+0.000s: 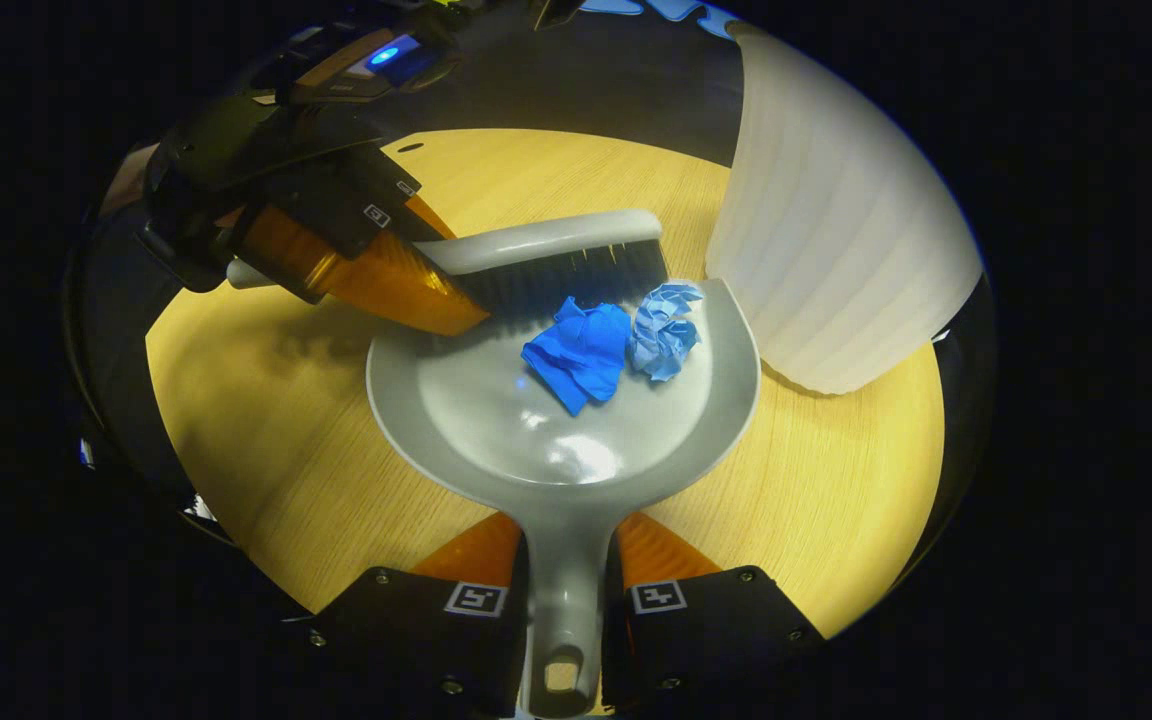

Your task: Pick up the small broom and dustpan from the desktop, sweep the trash into the dustpan with the broom, and then empty the trash into the garbage bin.

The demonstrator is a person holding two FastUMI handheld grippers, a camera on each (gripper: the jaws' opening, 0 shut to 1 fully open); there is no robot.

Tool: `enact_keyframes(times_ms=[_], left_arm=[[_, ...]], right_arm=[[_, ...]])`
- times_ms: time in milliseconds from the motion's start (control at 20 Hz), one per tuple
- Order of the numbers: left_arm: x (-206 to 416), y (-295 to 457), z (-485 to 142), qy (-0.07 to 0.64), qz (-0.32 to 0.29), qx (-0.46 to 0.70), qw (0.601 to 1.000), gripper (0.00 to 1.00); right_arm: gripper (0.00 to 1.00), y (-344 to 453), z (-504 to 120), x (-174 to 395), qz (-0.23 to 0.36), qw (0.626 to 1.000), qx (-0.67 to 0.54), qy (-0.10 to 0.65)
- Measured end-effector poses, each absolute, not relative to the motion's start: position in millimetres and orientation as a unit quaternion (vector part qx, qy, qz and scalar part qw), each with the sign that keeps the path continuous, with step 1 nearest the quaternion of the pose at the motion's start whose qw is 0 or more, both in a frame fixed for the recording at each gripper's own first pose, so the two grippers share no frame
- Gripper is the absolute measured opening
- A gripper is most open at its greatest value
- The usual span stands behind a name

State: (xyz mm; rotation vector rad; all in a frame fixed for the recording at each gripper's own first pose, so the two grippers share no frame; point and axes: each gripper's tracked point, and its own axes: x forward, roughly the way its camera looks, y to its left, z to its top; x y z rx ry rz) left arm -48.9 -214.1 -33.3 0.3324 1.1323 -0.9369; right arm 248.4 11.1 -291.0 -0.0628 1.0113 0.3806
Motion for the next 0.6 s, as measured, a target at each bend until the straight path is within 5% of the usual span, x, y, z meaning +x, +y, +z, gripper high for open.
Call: enact_keyframes(times_ms=[600], left_arm=[[-22, -158, -19, 0.508, -0.338, 0.105, 0.785, 0.43]], right_arm=[[0.31, -25, -311, 243, 0.151, 0.859, -0.039, 0.488]])
